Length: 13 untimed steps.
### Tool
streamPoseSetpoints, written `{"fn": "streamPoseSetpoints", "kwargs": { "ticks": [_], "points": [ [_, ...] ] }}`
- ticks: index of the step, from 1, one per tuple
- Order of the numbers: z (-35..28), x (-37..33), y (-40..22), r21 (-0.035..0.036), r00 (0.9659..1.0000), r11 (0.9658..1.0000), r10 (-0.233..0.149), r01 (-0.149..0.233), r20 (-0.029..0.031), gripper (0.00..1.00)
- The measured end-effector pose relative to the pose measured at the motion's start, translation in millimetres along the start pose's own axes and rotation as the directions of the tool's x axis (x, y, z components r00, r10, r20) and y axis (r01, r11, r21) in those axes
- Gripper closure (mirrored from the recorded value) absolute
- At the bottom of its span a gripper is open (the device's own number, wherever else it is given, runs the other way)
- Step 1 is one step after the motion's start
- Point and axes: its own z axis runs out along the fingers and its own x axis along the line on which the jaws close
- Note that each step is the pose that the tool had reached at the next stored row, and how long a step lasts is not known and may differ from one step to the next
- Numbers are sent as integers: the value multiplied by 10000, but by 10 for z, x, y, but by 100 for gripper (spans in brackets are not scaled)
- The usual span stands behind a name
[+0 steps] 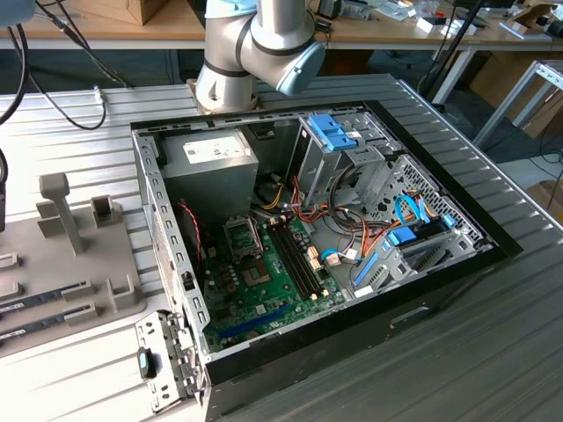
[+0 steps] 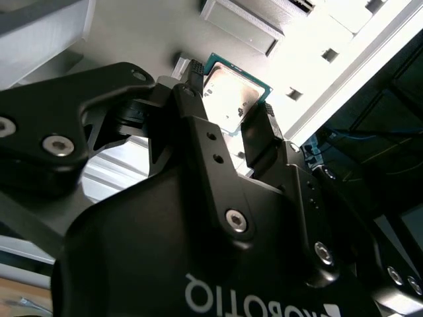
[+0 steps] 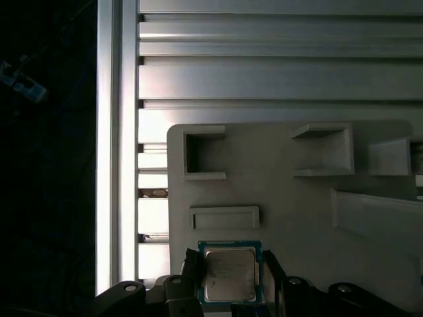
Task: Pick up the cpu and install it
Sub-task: 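Pick up the cpu and move it towards the insertion slot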
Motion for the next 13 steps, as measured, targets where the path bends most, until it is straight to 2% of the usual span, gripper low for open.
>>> {"fn": "streamPoseSetpoints", "kwargs": {
  "ticks": [13],
  "points": [
    [-31, -1, 1, -38, 10000, 10000, 1, -1, -1, 53]
  ]
}}
